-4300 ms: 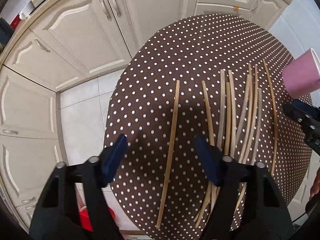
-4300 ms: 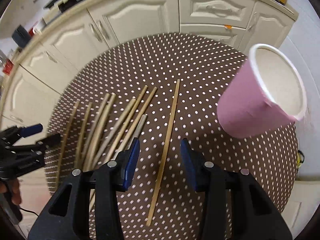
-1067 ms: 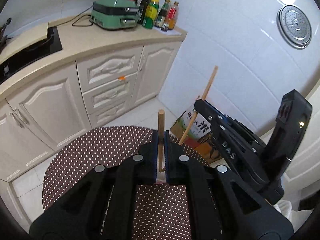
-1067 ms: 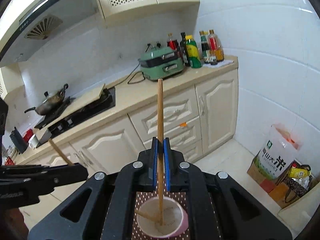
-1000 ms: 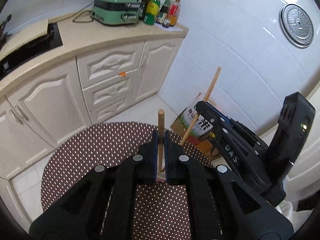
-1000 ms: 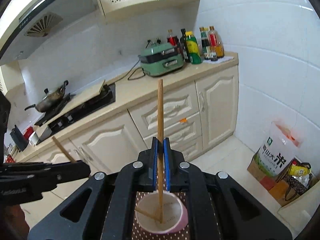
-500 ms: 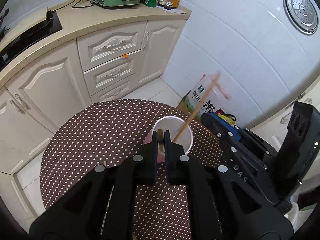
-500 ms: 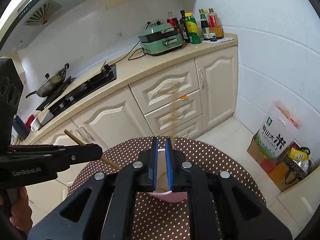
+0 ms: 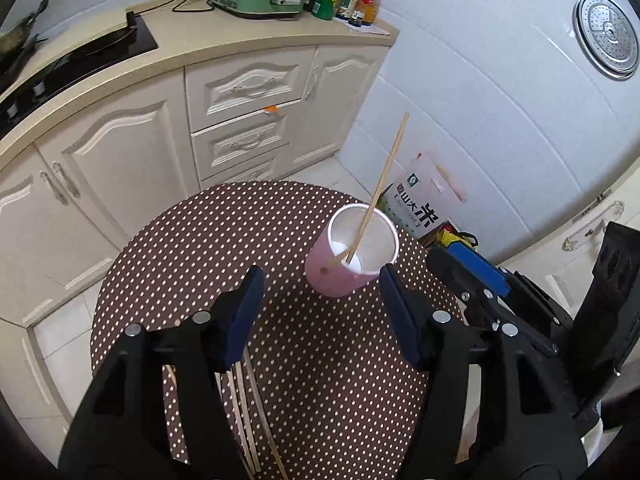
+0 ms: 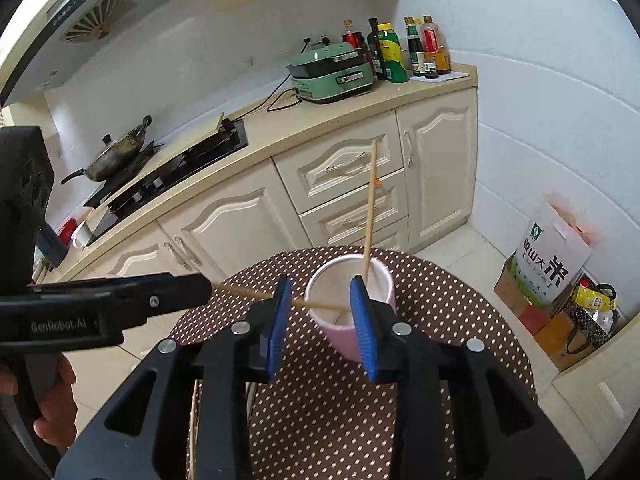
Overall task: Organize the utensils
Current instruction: 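Lower the sticks into the pink cup and open both tools, then move both tools back down to the remaining sticks on the table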
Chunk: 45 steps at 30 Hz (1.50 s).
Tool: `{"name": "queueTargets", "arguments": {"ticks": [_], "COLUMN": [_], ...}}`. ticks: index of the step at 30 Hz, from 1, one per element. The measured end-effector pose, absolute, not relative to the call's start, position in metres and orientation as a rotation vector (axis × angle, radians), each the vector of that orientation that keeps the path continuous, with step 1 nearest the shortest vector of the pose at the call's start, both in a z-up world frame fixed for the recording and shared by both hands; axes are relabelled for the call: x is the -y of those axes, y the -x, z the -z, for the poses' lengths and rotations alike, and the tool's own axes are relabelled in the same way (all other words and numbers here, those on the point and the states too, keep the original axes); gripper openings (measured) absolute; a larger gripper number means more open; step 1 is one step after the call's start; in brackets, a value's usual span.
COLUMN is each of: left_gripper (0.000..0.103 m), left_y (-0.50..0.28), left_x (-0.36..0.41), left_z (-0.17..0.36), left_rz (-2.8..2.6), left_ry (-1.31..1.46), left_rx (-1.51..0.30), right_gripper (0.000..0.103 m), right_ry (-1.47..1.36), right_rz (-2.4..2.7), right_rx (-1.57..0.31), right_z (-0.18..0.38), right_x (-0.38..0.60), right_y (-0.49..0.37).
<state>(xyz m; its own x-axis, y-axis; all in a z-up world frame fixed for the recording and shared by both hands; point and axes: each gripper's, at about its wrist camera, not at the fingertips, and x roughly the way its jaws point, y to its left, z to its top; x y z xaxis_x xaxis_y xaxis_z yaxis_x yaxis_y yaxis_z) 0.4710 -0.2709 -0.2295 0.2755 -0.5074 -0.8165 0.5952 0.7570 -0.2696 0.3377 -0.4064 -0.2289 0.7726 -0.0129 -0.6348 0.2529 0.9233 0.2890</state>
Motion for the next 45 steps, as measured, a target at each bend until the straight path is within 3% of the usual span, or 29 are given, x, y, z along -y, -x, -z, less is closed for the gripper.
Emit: {"name": "queueTargets", "arguments": {"ticks": [10,24,33,45], "left_gripper": [0.063,0.063,0.06,0.059], "left_y": [-0.453,-0.464,-0.477,-0.494], "left_x": [0.211,0.117,0.11,0.114], "left_z": [0.232,0.328,0.378,0.401], "left_rz": [0.665,0.415,0.342,0.278], "left_ry": [-0.039,0.004,0.008,-0.015], "left_rx": [-1.063,-1.267,-1.358,-1.361], "right_gripper": [0.032,0.032,0.032,0.029], "right_ry": [-0.354,-0.309,-0.299,-0.286], "right_rz": [0.108,-0.028,-0.076,-0.097], "right_rx": [-0.716,-0.913,-1.047,-1.204], "right_z": [0.231,0.289,0.327,0.37], "right_x": [0.368,0.311,0.302,0.298], "right_y": [-0.319,-0.343,-0.371,-0.404]}}
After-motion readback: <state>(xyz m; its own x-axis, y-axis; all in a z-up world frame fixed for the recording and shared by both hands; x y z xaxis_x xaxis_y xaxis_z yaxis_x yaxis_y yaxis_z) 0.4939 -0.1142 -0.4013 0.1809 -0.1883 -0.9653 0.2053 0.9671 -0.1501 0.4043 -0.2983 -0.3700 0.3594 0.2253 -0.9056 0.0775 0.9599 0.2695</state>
